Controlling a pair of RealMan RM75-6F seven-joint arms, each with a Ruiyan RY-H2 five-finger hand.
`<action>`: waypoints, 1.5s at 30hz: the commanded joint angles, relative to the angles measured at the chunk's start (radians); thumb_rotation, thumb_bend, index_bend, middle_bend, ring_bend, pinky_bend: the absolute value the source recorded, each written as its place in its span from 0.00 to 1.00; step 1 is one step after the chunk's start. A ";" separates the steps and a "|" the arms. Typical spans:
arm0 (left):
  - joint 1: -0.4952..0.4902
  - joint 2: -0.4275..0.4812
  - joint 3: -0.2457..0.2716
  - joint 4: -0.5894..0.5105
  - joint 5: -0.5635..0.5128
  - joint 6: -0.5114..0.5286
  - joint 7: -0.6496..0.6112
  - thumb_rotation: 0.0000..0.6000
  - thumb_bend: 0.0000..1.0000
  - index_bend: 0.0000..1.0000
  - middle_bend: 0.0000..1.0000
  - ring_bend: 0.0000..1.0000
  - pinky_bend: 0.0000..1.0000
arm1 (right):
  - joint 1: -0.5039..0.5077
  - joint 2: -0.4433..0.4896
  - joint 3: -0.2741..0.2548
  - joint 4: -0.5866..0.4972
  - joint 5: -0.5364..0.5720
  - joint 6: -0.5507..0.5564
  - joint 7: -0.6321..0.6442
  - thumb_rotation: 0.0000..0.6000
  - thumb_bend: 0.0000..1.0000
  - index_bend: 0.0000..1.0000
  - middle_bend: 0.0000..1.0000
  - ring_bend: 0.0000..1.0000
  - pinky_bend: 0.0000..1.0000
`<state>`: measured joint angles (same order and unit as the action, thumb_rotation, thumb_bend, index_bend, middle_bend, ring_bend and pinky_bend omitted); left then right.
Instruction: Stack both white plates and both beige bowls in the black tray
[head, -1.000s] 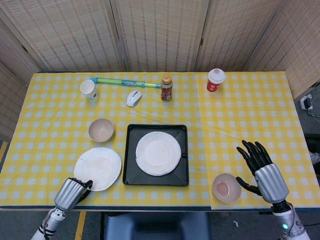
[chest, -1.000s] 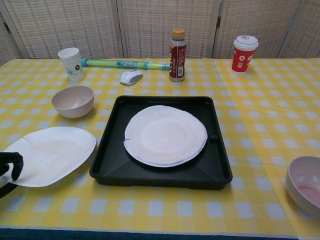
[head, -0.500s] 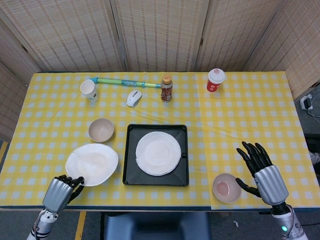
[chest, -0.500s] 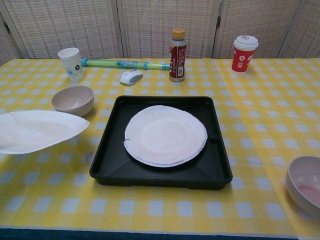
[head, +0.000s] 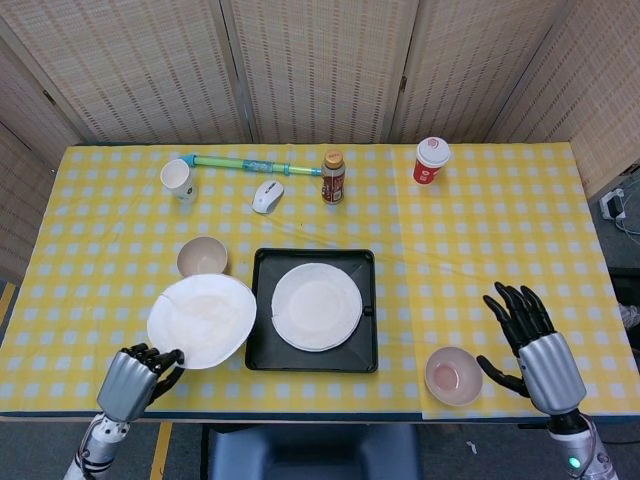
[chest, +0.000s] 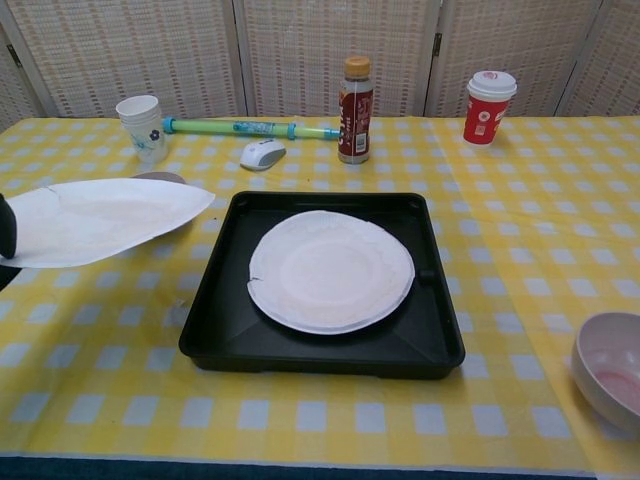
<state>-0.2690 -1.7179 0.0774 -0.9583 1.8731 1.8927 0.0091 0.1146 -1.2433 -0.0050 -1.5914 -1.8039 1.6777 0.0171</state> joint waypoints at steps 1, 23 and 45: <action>-0.045 0.001 -0.009 -0.070 0.033 -0.046 0.046 1.00 0.43 0.64 1.00 1.00 1.00 | -0.008 0.012 0.001 -0.011 -0.001 0.014 0.015 1.00 0.25 0.00 0.00 0.00 0.00; -0.228 -0.105 -0.133 -0.159 -0.047 -0.326 0.093 1.00 0.44 0.64 1.00 1.00 1.00 | -0.062 0.047 0.015 -0.026 -0.021 0.112 0.052 1.00 0.25 0.00 0.00 0.00 0.00; -0.360 -0.278 -0.168 -0.003 -0.105 -0.471 0.068 1.00 0.44 0.64 1.00 1.00 1.00 | -0.071 0.142 -0.013 -0.055 -0.013 0.101 0.234 1.00 0.25 0.00 0.00 0.00 0.00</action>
<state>-0.6179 -1.9826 -0.0868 -0.9788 1.7761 1.4341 0.0843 0.0448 -1.1032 -0.0190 -1.6469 -1.8187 1.7776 0.2496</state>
